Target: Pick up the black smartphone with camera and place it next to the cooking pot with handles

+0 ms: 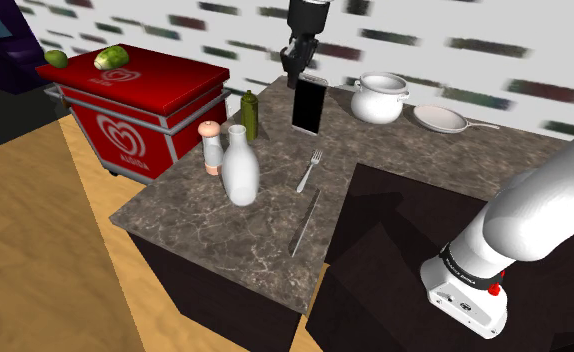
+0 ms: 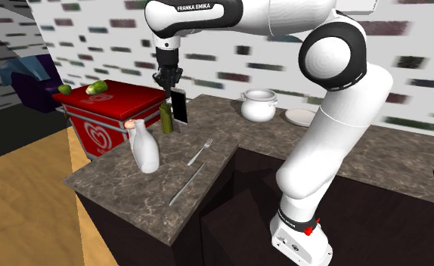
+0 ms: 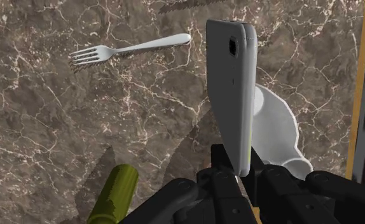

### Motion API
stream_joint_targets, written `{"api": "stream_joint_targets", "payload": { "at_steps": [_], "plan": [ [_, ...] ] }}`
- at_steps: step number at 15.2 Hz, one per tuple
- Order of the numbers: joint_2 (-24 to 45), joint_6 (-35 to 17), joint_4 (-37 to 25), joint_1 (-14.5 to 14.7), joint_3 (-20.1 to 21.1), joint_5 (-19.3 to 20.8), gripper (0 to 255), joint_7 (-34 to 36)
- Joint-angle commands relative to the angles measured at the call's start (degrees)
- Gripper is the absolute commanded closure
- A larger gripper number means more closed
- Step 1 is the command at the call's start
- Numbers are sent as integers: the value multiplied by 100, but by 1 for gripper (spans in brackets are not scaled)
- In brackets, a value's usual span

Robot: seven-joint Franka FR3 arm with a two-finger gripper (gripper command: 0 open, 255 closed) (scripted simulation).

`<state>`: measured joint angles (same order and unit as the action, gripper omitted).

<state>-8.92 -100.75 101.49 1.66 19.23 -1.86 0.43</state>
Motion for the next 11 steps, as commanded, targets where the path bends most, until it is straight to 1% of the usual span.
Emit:
{"api": "stream_joint_targets", "payload": {
  "at_steps": [1, 6, 11],
  "plan": [
    [-144, 5, 138, -83, -142, -55, 255, -237],
    [-450, -14, 474, -340, -610, -142, 255, -982],
    [-598, -7, 643, -591, -1079, -153, 255, -1702]
  ]
}}
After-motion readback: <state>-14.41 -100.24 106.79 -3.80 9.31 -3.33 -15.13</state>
